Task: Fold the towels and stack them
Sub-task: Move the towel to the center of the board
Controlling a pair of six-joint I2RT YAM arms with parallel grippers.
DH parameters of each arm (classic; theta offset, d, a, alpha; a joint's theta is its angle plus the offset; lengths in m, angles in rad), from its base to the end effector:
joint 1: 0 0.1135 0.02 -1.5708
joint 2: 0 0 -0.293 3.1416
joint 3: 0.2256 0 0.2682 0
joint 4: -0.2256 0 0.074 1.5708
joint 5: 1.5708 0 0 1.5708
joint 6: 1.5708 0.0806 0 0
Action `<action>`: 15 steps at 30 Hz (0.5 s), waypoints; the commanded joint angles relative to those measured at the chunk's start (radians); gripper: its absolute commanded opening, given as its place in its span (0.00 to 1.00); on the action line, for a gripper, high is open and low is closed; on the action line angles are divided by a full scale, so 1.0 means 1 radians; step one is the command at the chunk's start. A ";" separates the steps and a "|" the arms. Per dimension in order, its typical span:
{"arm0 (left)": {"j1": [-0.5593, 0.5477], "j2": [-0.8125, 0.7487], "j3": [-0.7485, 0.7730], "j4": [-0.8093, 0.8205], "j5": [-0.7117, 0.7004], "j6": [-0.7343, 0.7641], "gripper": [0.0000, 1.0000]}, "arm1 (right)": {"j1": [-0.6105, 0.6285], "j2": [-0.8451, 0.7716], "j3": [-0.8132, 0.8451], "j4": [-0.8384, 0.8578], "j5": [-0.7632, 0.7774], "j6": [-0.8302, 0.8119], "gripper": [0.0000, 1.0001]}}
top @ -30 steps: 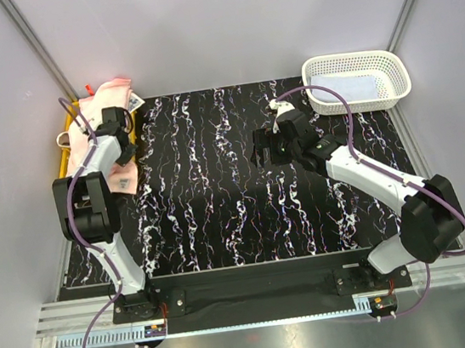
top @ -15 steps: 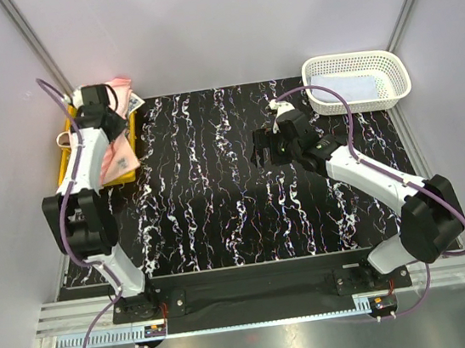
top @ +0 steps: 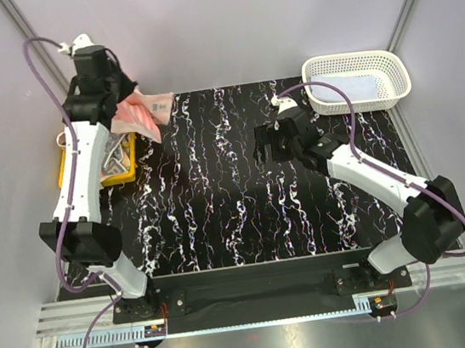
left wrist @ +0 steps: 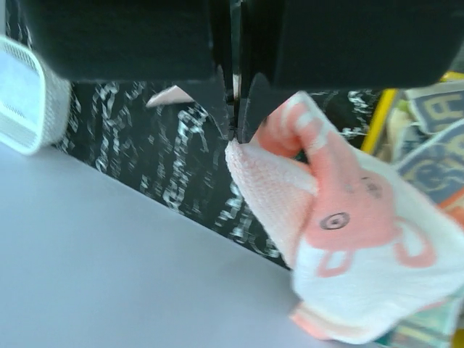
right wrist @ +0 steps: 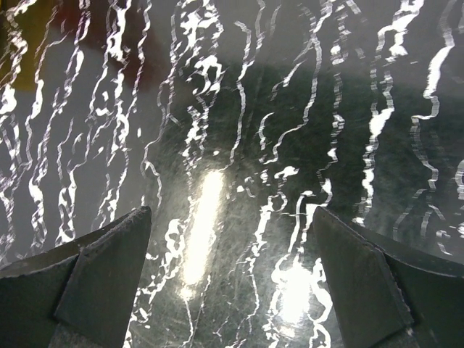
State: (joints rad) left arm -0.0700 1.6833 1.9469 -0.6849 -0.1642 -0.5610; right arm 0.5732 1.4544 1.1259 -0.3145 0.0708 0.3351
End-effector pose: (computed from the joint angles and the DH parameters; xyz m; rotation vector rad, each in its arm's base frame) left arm 0.4296 -0.0169 0.4679 -0.5870 1.9060 -0.2445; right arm 0.3193 0.1993 0.2844 -0.2271 2.2334 0.4212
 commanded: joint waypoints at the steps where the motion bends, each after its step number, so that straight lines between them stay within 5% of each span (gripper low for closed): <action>1: -0.121 -0.059 0.081 -0.018 0.020 0.049 0.00 | -0.001 -0.055 0.060 -0.009 0.084 -0.016 1.00; 8: -0.411 -0.152 -0.044 0.014 -0.038 0.030 0.00 | -0.001 -0.129 0.084 -0.080 0.268 0.002 1.00; 15: -0.804 -0.255 -0.515 0.129 -0.135 -0.089 0.00 | -0.029 -0.207 0.104 -0.141 0.415 0.001 1.00</action>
State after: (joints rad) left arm -0.7635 1.4563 1.5673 -0.6178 -0.2440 -0.5797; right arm 0.5648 1.2926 1.1782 -0.4252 0.3733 0.3336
